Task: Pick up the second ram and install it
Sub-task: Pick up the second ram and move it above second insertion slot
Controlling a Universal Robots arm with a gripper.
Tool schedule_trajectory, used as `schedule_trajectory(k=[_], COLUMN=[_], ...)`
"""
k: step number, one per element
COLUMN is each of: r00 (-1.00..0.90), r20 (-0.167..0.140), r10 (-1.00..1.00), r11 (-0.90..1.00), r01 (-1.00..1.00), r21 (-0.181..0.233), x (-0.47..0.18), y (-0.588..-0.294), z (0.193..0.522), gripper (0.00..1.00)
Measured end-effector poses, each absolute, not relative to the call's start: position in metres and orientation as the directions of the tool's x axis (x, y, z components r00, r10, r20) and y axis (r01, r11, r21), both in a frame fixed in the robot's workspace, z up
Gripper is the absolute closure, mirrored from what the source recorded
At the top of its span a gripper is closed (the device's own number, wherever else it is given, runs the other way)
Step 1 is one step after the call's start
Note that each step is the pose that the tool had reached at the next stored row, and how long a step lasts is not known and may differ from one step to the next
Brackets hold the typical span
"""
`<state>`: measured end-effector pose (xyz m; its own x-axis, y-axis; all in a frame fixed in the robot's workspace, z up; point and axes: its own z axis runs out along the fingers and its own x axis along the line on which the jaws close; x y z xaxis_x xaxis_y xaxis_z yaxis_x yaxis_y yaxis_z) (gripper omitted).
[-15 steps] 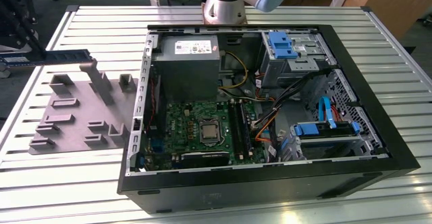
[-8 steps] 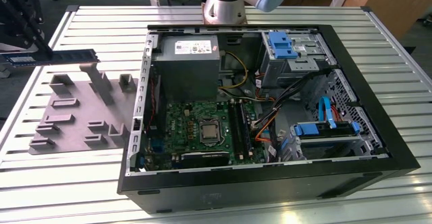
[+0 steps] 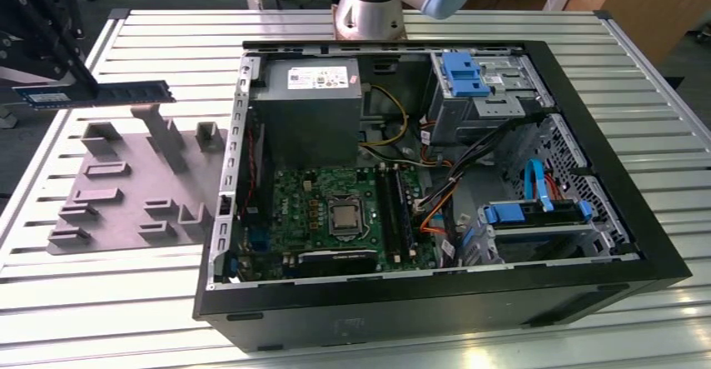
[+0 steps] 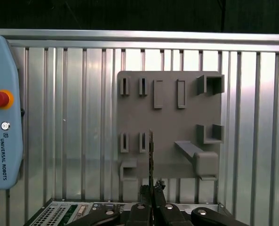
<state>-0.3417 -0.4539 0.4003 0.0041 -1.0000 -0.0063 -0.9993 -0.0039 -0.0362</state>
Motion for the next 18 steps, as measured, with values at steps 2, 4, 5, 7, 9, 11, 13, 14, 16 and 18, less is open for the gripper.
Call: schedule_trajectory(k=[2, 4, 5, 7, 9, 11, 13, 14, 16, 18], r00=[0.004, 0.004, 0.004, 0.004, 0.004, 0.004, 0.004, 0.004, 0.004, 0.004], r20=[-0.006, -0.006, -0.006, -0.006, -0.006, -0.006, -0.006, -0.006, -0.006, -0.006], r10=[-1.000, -1.000, -1.000, -1.000, -1.000, -1.000, -1.000, -1.000, -1.000, -1.000], r11=[-0.004, -0.004, -0.004, -0.004, -0.004, -0.004, -0.004, -0.004, -0.004, -0.004], r01=[-0.999, -0.999, -0.999, -0.999, -0.999, -0.999, -0.999, -0.999, -0.999, -0.999], r21=[-0.036, -0.036, -0.036, -0.036, -0.036, -0.036, -0.036, -0.036, -0.036, -0.036], x=[-0.339, -0.336, -0.334, -0.332, -0.329, -0.326, -0.323, -0.322, -0.319, -0.317], y=[-0.454, -0.454, -0.454, -0.454, -0.454, -0.454, -0.454, -0.454, -0.454, -0.454], z=[0.400, 0.400, 0.400, 0.400, 0.400, 0.400, 0.400, 0.400, 0.400, 0.400], gripper=[0.86, 0.86, 0.86, 0.86, 0.86, 0.86, 0.86, 0.86, 0.86, 0.86])
